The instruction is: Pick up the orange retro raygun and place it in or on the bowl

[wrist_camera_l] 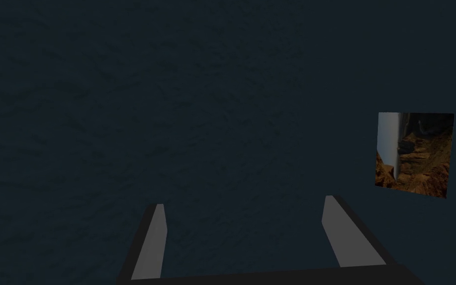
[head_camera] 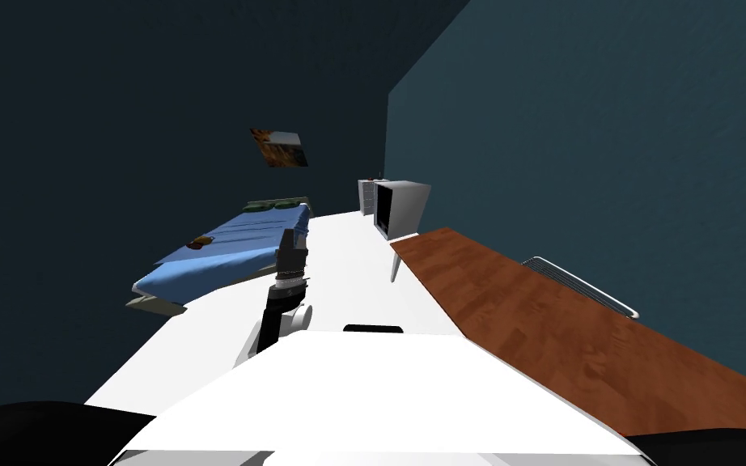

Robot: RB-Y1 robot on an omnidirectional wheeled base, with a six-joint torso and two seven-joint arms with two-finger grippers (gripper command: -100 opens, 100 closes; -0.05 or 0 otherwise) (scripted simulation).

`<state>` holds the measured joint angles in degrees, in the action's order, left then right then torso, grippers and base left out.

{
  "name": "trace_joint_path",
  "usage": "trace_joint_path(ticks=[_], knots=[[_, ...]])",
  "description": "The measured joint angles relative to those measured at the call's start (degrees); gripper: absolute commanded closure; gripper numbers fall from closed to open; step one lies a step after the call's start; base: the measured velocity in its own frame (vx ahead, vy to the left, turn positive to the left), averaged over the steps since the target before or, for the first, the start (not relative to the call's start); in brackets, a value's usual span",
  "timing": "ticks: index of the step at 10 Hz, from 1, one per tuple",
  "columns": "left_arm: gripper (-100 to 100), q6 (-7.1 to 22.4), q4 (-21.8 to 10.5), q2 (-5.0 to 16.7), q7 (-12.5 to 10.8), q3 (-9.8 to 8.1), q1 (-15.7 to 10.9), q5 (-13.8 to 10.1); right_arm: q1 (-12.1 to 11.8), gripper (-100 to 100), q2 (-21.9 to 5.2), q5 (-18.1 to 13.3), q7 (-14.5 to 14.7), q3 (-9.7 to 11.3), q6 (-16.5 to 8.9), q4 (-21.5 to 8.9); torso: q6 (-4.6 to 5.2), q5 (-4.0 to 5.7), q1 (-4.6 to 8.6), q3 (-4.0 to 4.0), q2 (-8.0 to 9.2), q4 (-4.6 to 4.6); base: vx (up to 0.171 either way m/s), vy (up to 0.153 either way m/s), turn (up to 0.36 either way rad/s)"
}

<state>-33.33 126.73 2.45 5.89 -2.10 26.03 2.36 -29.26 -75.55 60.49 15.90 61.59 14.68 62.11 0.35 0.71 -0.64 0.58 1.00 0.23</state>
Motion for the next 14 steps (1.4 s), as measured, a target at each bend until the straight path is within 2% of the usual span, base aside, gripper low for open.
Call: trace_joint_path(ticks=[2,5,8,9,10,11,14], knots=[[0,0.0,0.0,0.0,0.0,0.0,-0.01,0.0,-0.88,100,0.9,-0.97,-0.07,-2.07,0.92,-0.54,-0.01,0.01,0.16,0.2,0.35,0.07,-0.27,0.116,0.142],[0,0.0,-0.01,0.02,0.0,-0.02,-0.01,0.0,-0.46,100,1.58,-3.51,-1.21,-3.66,2.64,-3.27,-0.04,0.03,0.71,0.18,0.32,0.05,-0.241,0.013,0.11],[0,0.0,-0.01,0.02,0.0,-0.02,0.0,0.0,-0.71,100,2.55,-5.87,-0.51,-7.44,3.43,-6.59,-0.12,-0.04,0.74,0.04,0.09,-0.01,-0.177,0.005,0.095],[0,0.0,-0.01,0.02,0.0,-0.02,0.01,0.0,-0.75,100,2.62,-6.52,-0.5,-8.33,3.67,-7.56,-0.08,-0.04,0.8,-0.04,-0.06,-0.04,-0.072,-0.024,0.009],[0,0.0,-0.01,0.02,0.0,-0.03,0.02,0.0,0.12,100,2.75,-7.52,-1.47,-8.03,3.87,-9.1,-0.12,-0.03,0.85,-0.18,-0.31,-0.09,-0.026,-0.036,-0.001],[0,0.0,0.0,0.03,0.0,-0.03,0.02,0.0,-0.24,100,2.5,-7.87,-1.8,-9.0,3.88,-9.86,-0.11,-0.07,0.88,-0.29,-0.51,-0.14,0.009,-0.058,-0.026],[0,0.0,0.0,0.03,0.0,-0.03,0.04,0.0,0.04,100,2.15,-8.6,-1.76,-10.85,2.94,-12.28,-0.13,-0.05,0.96,-0.53,-0.91,-0.22,0.047,-0.064,-0.037]])
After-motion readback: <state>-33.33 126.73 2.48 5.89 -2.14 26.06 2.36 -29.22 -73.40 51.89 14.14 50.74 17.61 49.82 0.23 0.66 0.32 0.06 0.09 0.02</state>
